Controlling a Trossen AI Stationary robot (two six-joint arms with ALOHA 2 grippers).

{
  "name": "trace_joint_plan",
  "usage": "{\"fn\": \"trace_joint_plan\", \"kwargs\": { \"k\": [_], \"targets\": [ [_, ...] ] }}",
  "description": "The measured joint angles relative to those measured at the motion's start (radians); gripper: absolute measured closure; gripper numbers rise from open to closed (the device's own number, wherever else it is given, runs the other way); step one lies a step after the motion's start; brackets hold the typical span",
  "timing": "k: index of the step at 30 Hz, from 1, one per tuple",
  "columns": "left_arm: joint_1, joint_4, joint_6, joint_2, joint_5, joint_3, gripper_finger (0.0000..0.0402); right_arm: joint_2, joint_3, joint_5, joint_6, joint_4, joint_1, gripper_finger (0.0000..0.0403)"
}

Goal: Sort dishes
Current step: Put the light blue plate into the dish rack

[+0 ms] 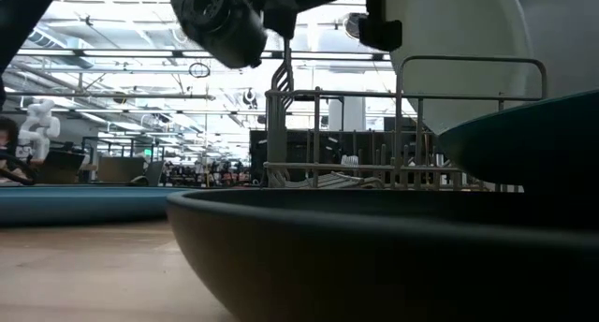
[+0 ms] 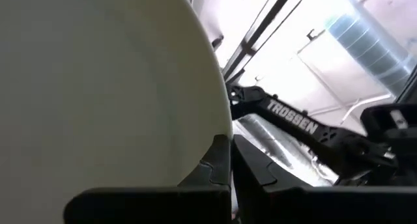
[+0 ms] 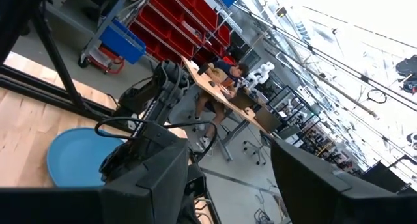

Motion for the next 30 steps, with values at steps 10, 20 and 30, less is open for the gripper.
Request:
{"fn": "trace_joint_plan", "kwargs": {
  "k": [10, 20, 30],
  "targets": [
    [-0.008, -0.055, 0.015, 0.036, 0.021, 0.069, 0.0401, 0.0, 0.0, 0.0, 0.0, 0.0, -0.007, 0.0193],
    [-0.011, -0.018, -0.037, 0.133, 0.003, 0.118, 0.0401, 0.0, 0.0, 0.0, 0.0, 0.0, -0.007, 0.0193],
    [-0.013, -0.06, 0.014, 0.133, -0.029, 0.118, 0.0401, 0.0, 0.0, 0.0, 0.0, -0.001, -0.007, 0.0193]
  ]
}}
